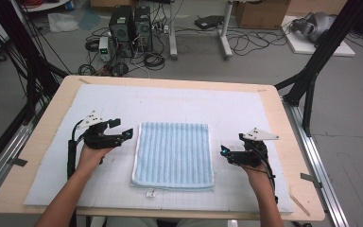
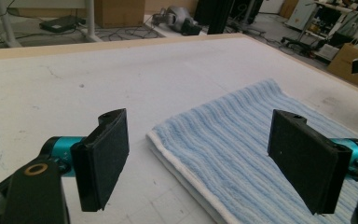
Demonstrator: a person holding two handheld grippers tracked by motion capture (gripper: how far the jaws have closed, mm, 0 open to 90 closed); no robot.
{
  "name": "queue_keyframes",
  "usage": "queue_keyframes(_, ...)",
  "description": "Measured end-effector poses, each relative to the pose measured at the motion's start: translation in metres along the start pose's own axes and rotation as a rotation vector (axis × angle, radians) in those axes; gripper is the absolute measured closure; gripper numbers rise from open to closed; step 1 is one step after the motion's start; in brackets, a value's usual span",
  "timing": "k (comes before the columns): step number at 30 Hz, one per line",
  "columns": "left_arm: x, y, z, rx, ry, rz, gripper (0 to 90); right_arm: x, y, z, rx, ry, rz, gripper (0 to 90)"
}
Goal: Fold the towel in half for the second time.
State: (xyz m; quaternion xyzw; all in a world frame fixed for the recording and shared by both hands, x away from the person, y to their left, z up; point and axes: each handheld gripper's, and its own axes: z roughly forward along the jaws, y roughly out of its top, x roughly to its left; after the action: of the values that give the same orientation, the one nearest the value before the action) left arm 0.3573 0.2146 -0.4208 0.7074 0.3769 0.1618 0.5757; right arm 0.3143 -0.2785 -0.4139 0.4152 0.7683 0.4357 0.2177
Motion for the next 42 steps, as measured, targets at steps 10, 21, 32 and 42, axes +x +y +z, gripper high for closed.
queue_keyframes(10,0.011,0.015,0.02,0.053,0.037,-0.017,24.3,-0.001,0.001,0.0,-0.009,0.036,0.018,11.1)
queue_keyframes(21,0.024,0.025,0.062,0.164,0.058,-0.02,27.6,0.0,0.0,0.001,-0.004,0.043,0.03,11.1)
queue_keyframes(32,0.026,0.006,0.089,0.275,0.078,-0.011,39.3,-0.002,-0.002,0.002,0.008,0.041,0.038,11.1)
queue_keyframes(42,0.018,0.001,0.094,0.352,0.058,0.101,70.0,-0.001,-0.002,0.004,0.017,0.042,0.037,11.1)
